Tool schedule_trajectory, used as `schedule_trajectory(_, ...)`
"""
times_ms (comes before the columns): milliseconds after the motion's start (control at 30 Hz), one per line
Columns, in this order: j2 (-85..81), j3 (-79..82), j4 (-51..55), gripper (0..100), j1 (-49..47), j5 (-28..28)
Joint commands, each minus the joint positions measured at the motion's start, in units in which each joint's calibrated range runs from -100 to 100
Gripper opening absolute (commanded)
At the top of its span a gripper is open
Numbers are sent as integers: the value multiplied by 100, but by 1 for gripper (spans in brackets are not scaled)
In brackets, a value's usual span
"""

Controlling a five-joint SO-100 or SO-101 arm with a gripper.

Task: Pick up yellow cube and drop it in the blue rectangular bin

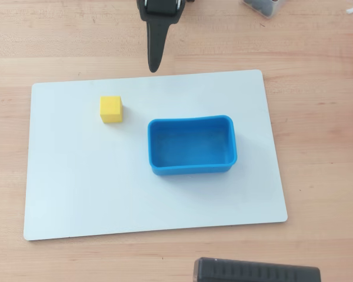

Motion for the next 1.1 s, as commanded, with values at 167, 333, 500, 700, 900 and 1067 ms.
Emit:
schedule_trajectory(167, -201, -28, 129, 0, 113, 93)
schedule_trajectory(333, -201, -328, 237, 0, 362, 98)
schedule_trajectory(500, 78, -909, 294, 0, 825, 459)
schedule_trajectory(700, 1592, -1591, 22, 0, 1056, 479)
schedule_trajectory(900, 3775, -3382, 278, 0, 1288, 484)
schedule_trajectory(1067, 5345, -4455, 427, 0, 1219, 879)
